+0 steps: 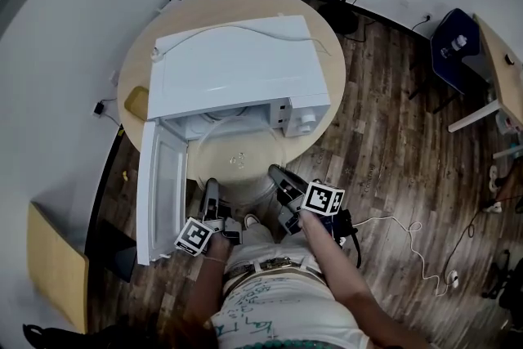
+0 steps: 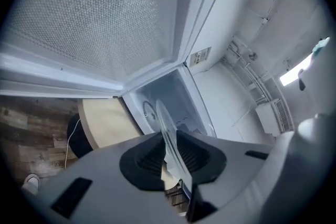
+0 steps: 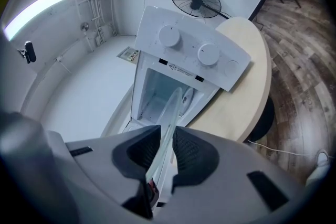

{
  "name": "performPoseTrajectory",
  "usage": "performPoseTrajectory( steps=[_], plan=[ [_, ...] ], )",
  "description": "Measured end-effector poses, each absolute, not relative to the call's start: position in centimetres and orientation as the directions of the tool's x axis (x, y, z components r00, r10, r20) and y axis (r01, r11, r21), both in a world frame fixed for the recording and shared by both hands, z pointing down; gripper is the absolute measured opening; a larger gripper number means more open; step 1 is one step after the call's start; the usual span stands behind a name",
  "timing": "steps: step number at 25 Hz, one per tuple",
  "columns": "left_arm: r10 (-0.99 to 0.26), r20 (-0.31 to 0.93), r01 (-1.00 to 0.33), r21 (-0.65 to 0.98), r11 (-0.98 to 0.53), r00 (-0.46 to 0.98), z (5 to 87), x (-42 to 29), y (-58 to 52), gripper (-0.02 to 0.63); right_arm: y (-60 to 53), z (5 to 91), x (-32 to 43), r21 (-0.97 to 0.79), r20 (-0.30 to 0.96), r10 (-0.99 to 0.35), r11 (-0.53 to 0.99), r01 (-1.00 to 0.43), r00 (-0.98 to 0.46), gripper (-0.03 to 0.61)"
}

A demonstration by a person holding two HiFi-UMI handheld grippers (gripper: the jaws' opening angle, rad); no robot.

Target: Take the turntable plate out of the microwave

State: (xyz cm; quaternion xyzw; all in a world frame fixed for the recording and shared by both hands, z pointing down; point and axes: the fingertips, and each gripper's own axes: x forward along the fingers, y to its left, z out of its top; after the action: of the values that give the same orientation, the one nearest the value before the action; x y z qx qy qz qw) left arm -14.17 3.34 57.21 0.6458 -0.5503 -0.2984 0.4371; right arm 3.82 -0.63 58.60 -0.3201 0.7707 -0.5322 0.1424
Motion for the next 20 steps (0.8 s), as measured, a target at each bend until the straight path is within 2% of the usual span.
performPoseTrajectory(
  steps=[4,9,13,20],
  plan=[
    [-0.985,0.074,-0.322,0.946,0.02,0.156,56.6,-13.1,4.0,0.071,-0.7,57.7,4.1,-0.915,0.112,-0.618,0.242,-0.324,-0.778,0.063],
    [-0.989,0.096,-0.38,0.924,0.046,0.112,55.6,-13.6,5.7,0.071,0.0,56.5,4.1,-0.916,0.091,-0.598,0.264,-0.303,-0.796,0.061],
    [-0.993,0.066,-0.434,0.901,0.019,0.093,53.8,-14.0,6.7,0.071,0.7,55.1,3.9,-0.913,0.085,-0.578,0.282,-0.296,-0.811,0.061],
    [-0.997,-0.022,-0.43,0.902,-0.049,0.067,49.7,-14.2,7.9,0.067,1.7,51.0,3.7,-0.895,0.044,-0.563,0.346,-0.283,-0.826,0.063]
  ],
)
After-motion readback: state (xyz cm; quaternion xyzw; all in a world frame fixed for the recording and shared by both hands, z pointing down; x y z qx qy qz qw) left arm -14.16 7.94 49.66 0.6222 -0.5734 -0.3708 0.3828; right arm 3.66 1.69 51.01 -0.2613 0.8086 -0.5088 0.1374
